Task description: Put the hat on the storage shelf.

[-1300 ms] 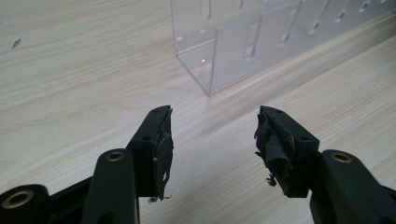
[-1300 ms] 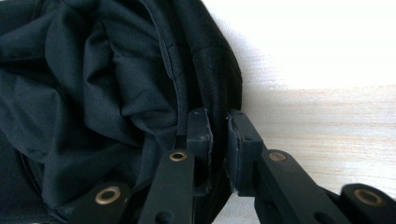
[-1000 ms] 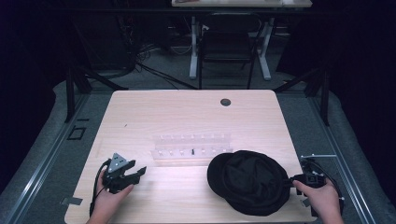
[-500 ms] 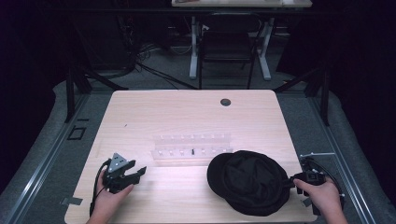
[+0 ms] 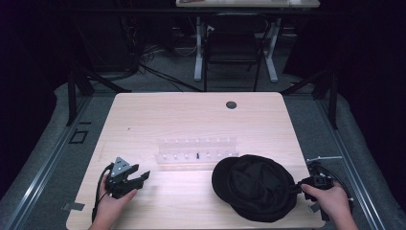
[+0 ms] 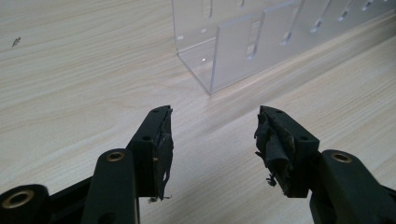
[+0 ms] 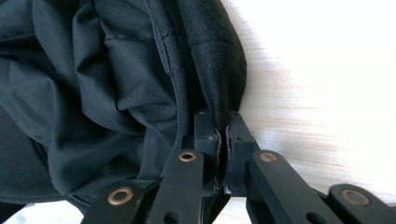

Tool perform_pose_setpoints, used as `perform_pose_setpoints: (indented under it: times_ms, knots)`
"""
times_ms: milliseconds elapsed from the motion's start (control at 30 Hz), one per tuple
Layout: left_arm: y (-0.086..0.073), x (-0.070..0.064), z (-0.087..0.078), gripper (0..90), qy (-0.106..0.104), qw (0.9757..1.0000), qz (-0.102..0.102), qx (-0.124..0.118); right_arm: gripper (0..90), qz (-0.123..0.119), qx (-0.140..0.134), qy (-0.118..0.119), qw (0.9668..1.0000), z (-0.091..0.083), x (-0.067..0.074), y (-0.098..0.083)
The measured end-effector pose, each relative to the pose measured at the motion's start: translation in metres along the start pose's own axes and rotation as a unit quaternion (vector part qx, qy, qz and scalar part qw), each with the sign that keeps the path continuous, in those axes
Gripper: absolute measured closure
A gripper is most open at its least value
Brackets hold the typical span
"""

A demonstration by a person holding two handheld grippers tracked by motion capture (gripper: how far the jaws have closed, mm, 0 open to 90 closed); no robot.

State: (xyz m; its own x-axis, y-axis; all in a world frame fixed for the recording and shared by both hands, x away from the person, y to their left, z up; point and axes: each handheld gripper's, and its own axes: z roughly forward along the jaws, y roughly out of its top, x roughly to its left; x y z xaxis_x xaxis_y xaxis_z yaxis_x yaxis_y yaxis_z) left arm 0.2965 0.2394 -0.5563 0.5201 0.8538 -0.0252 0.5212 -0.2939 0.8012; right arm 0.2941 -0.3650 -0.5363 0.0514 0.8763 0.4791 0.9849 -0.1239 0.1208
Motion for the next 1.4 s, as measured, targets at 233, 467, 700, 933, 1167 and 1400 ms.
perform_pose_setpoints:
  times_ms: [233,467,700,933,1167,1400]
  knots:
    - [0.0,0.0,0.0,46.0,0.0,1.0,0.0,0.0,87.1,-0.003,0.0,0.007,1.0,-0.002,-0.001,-0.001]
    - [0.0,0.0,0.0,46.1,0.001,1.0,0.001,0.001,87.3,-0.003,-0.002,0.005,1.0,-0.008,0.001,-0.001]
    - [0.0,0.0,0.0,46.1,0.001,1.0,0.001,0.0,87.4,-0.008,-0.017,0.039,0.999,-0.02,0.006,-0.001]
    - [0.0,0.0,-0.001,46.4,0.001,1.0,0.001,0.0,87.4,-0.018,-0.022,0.049,0.9984,-0.039,0.019,0.001]
    - [0.0,0.0,-0.001,46.4,0.002,1.0,0.0,0.0,87.5,-0.023,-0.008,0.058,0.998,-0.05,0.03,0.005]
    - [0.0,0.0,-0.001,46.4,0.002,1.0,0.001,0.0,87.7,-0.024,0.004,0.079,0.9966,-0.059,0.038,0.009]
